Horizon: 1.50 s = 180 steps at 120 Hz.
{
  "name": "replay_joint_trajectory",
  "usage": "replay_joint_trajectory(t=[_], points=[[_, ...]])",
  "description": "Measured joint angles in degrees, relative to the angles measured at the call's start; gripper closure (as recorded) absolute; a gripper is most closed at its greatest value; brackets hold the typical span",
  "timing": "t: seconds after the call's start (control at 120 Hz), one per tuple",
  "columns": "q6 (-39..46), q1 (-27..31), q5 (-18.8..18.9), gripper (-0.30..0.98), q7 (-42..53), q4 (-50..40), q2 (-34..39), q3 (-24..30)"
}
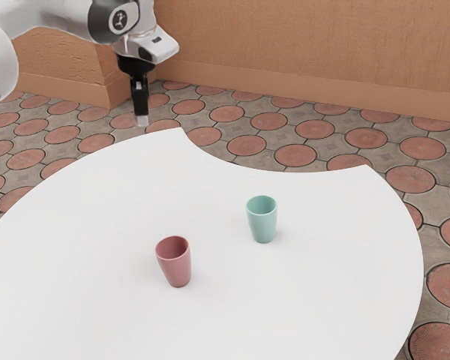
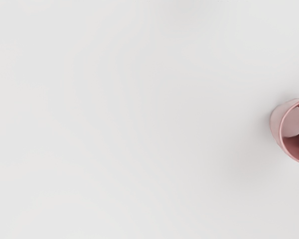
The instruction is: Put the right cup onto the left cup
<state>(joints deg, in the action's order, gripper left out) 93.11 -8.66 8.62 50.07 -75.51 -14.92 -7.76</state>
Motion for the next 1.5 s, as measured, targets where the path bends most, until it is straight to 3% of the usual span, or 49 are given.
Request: replay_joint_trajectory(t=[0.183,0.508,0.717,1.008,1.142,1.333,1.5], points=[[4.6,-2.05,-3.82,0.0,0.82,-0.75,-5.35,0.03],[13.56,-6.86,-6.25,0.0,1.56,1.88,-16.19,0.27],[17.39,-8.33,-6.75,0.0,1.77,8.28,-23.26,0.48],[22.14,-9.01,-7.3,0.0,1.92,9.13,-27.73,1.53],[23.19,-8.75,-10.37,0.01,1.46,8.91,-28.13,1.4],[23.83,-8.4,-12.69,0.13,0.55,9.0,-29.63,1.88],[24.25,-7.86,-13.19,0.47,-0.07,8.99,-30.28,2.07]])
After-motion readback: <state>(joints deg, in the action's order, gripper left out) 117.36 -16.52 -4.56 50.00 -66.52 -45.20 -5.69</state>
